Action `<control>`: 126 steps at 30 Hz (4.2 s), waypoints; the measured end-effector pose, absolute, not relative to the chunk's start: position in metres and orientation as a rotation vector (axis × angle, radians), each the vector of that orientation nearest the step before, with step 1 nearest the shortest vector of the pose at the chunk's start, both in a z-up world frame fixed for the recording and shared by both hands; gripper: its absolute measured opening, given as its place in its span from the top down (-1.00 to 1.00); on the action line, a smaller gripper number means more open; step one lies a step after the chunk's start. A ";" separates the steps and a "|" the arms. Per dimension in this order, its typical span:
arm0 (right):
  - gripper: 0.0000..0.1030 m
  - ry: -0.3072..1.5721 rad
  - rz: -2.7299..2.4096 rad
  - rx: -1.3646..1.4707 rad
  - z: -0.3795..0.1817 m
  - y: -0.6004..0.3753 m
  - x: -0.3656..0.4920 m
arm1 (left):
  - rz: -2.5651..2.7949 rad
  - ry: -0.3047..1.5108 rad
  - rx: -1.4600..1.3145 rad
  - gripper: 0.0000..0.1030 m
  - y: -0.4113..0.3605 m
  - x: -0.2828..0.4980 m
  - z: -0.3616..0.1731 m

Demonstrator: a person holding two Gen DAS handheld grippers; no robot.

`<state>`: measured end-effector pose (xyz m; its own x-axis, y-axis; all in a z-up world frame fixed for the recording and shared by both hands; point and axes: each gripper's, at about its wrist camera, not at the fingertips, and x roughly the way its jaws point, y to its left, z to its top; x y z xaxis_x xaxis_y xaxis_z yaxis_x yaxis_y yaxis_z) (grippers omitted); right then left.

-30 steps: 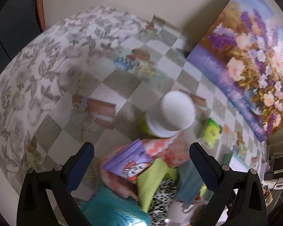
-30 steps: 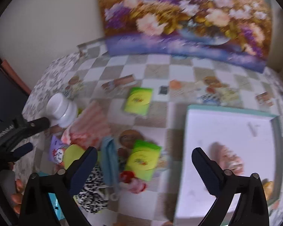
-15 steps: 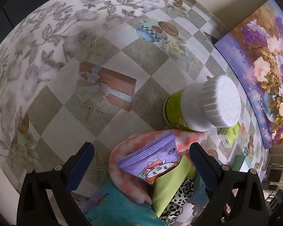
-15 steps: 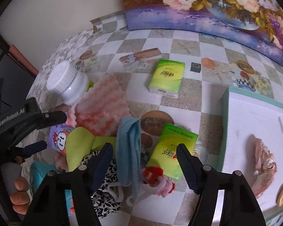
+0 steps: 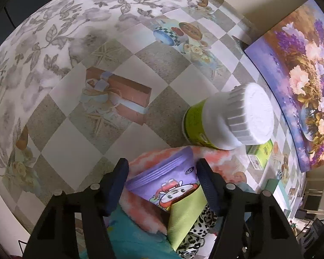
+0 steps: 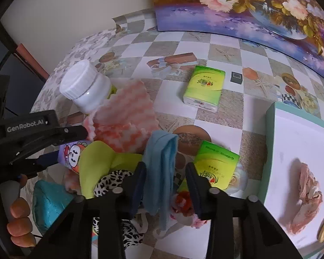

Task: Organize soft objects
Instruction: 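Grasp the purple snack bag with the left gripper while the right gripper grasps the blue mask, then carry the purple bag with the left gripper into the tray and release while the right releases the mask there, then grasp the pink-white striped towel with the left gripper while the right gripper grasps the green tissue pack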

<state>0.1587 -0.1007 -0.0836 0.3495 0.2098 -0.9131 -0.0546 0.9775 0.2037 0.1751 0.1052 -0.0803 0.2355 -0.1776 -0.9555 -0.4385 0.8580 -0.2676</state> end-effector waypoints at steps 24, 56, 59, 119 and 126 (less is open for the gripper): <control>0.78 1.074 0.187 0.190 -0.030 -0.116 0.149 | 0.213 1.164 -0.554 -0.19 0.119 0.158 -0.017; 0.78 0.944 -0.191 0.360 0.024 -0.268 0.109 | -0.123 1.067 -0.322 -0.19 -0.039 0.140 0.056; 0.78 0.946 -0.251 0.399 0.022 -0.296 0.102 | -0.182 1.088 -0.279 -0.19 -0.072 0.141 0.052; -0.32 1.102 -0.424 0.273 -0.007 -0.316 0.115 | 0.036 1.220 -0.151 -0.75 -0.052 0.169 -0.004; -0.32 1.115 -0.287 0.203 -0.009 -0.258 0.126 | 0.162 1.171 -0.234 -0.85 0.017 0.160 0.006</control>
<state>0.1258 -0.2581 -0.0093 0.4091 -0.1252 -0.9039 0.3274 0.9447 0.0173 0.1596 0.0170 0.0056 0.3816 0.0044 -0.9243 -0.2465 0.9643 -0.0972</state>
